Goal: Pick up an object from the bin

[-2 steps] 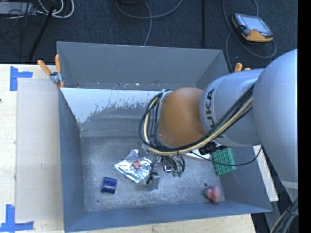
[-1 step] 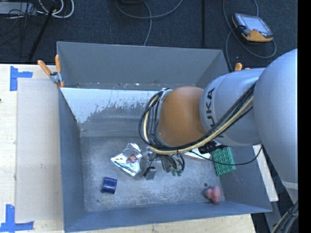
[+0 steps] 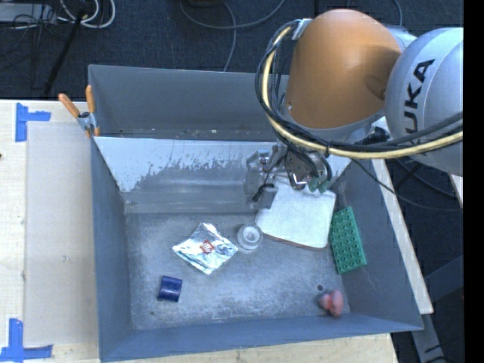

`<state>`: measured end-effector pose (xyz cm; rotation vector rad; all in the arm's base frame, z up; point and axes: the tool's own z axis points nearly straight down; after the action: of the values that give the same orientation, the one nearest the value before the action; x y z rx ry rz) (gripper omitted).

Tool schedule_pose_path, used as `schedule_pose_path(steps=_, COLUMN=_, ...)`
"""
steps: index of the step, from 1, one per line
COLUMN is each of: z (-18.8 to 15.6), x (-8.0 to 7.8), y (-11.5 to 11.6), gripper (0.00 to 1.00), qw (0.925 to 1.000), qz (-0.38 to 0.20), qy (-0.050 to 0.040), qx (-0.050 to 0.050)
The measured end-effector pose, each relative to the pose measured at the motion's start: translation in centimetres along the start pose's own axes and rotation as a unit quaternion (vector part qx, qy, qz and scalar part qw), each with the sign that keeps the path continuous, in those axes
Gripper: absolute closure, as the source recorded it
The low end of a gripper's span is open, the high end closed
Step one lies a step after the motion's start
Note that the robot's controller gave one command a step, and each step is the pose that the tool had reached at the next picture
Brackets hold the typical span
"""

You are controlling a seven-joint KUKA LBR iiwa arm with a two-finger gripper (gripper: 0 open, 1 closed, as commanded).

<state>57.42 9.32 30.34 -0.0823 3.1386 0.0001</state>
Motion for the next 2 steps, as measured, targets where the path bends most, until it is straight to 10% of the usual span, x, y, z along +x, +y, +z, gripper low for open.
schedule_pose_path(steps=1, z=10.8, x=3.2, y=-0.5, gripper=1.0, qw=0.9727, qz=-0.232, qy=0.0036, qx=-0.001)
schedule_pose_path(steps=2, z=12.8, x=4.9, y=1.4, gripper=1.0, qw=0.9668, qz=-0.255, qy=0.0028, qx=-0.001)
